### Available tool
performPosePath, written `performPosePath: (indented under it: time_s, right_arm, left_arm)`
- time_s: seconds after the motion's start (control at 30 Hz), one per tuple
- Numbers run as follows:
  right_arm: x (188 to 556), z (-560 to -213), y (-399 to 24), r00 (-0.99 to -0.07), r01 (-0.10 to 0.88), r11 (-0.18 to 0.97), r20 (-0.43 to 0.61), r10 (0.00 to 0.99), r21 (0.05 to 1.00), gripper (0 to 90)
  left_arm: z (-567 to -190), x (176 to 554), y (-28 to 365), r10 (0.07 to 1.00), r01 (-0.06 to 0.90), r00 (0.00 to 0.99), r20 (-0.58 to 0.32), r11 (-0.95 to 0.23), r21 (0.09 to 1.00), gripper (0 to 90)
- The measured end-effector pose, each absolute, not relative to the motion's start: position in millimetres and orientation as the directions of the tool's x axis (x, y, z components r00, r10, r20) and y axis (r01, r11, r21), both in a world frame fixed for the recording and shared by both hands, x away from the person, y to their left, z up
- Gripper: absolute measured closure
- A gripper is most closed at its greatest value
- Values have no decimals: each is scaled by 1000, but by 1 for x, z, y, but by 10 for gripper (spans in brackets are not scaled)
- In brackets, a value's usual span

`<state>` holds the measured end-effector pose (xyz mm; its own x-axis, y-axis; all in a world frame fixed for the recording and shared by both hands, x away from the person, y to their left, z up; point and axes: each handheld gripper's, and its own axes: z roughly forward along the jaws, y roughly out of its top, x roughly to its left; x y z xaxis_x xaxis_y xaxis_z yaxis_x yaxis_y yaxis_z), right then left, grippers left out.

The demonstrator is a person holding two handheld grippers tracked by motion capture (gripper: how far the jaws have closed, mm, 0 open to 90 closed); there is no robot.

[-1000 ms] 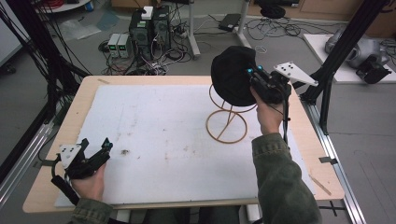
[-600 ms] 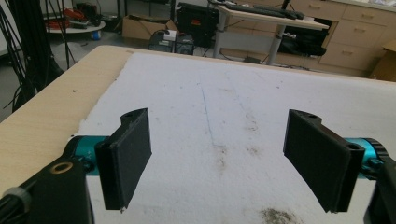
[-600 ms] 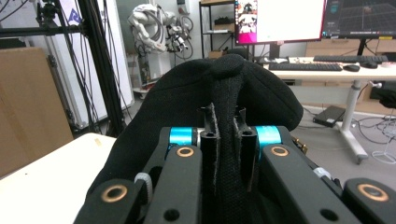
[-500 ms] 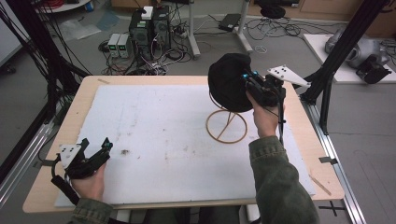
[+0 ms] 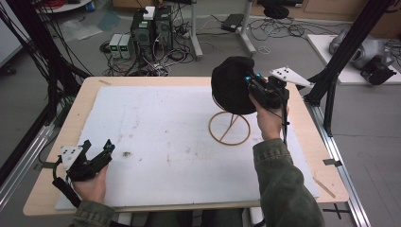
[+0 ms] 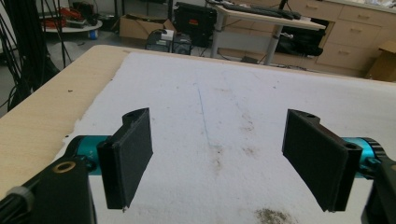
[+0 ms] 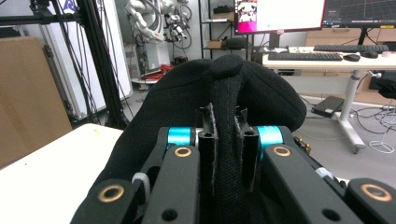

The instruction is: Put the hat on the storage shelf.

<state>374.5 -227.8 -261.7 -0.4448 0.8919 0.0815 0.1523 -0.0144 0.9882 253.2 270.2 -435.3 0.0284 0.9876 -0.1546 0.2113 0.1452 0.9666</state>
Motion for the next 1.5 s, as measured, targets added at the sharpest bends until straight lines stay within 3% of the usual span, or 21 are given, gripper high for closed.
performPosePath:
  time_s: [0.17,0.63,0.83,1.23,1.3,1.5]
  right_arm:
    - [376,-262,-228,-427,181,-26,102,899,983,720]
    - [371,-260,-231,-440,188,-7,90,894,982,595]
    - [369,-259,-234,-442,178,-21,99,891,984,406]
    - [358,-264,-242,-443,160,-7,78,893,987,201]
    - [354,-266,-244,-432,149,1,64,900,989,128]
    - [343,-277,-257,-404,89,16,21,914,996,109]
  left_arm:
    - [-436,254,270,987,215,31,-157,147,965,246]
    - [-435,253,270,987,213,29,-161,151,965,246]
    - [-435,253,271,987,211,28,-161,152,966,246]
    - [-435,253,270,986,212,31,-164,154,965,246]
    - [-435,253,270,986,211,33,-164,153,965,246]
    - [-433,253,268,985,206,34,-167,157,966,246]
